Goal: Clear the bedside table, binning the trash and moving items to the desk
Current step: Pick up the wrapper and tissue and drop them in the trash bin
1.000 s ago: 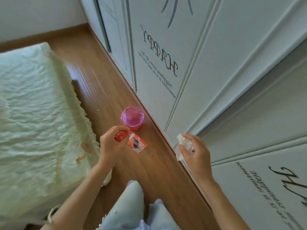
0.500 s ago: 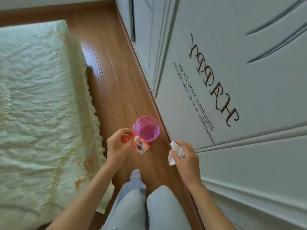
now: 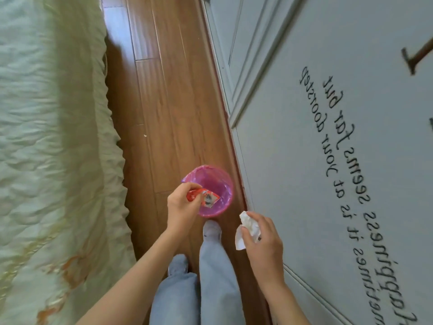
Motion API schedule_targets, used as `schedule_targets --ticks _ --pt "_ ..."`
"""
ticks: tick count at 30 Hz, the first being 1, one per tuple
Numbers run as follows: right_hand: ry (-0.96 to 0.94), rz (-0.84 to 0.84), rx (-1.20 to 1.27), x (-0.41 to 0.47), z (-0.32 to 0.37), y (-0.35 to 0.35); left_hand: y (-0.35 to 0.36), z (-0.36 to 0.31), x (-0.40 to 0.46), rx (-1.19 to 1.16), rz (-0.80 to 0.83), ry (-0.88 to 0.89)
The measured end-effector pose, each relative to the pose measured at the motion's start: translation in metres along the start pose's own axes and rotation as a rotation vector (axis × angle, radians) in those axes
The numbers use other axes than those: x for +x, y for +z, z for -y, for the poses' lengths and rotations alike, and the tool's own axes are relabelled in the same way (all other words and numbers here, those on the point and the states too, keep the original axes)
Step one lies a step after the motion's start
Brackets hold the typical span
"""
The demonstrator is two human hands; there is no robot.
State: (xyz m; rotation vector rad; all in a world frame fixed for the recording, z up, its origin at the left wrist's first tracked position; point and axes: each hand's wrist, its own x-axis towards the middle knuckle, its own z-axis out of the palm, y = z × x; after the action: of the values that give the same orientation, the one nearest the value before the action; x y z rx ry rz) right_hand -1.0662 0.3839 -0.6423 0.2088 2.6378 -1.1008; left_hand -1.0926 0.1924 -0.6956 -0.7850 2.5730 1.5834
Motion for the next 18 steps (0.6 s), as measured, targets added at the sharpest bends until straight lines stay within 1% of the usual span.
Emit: schedule_targets --ticks 5,10,13,15,18 --pt "0.042 0.037 -0.025 0.056 -0.05 0.04 0.066 0.066 0.044 0.033 0.013 -0.114" --pt "0.057 0.09 -0.08 0.101 -0.082 0.081 0.108 0.125 0.068 0.088 0.069 -0.168" --pt "0.069 0.131 -0.108 0.12 -0.093 0.099 0.121 0.155 0.076 0.185 0.182 -0.189" --pt "0.068 0.141 -0.13 0.128 -0.096 0.108 0.12 0.163 0.077 0.257 0.242 -0.184" --pt "0.05 0.155 -0.144 0.137 -0.095 0.119 0.107 0.155 0.08 0.343 0.245 -0.096"
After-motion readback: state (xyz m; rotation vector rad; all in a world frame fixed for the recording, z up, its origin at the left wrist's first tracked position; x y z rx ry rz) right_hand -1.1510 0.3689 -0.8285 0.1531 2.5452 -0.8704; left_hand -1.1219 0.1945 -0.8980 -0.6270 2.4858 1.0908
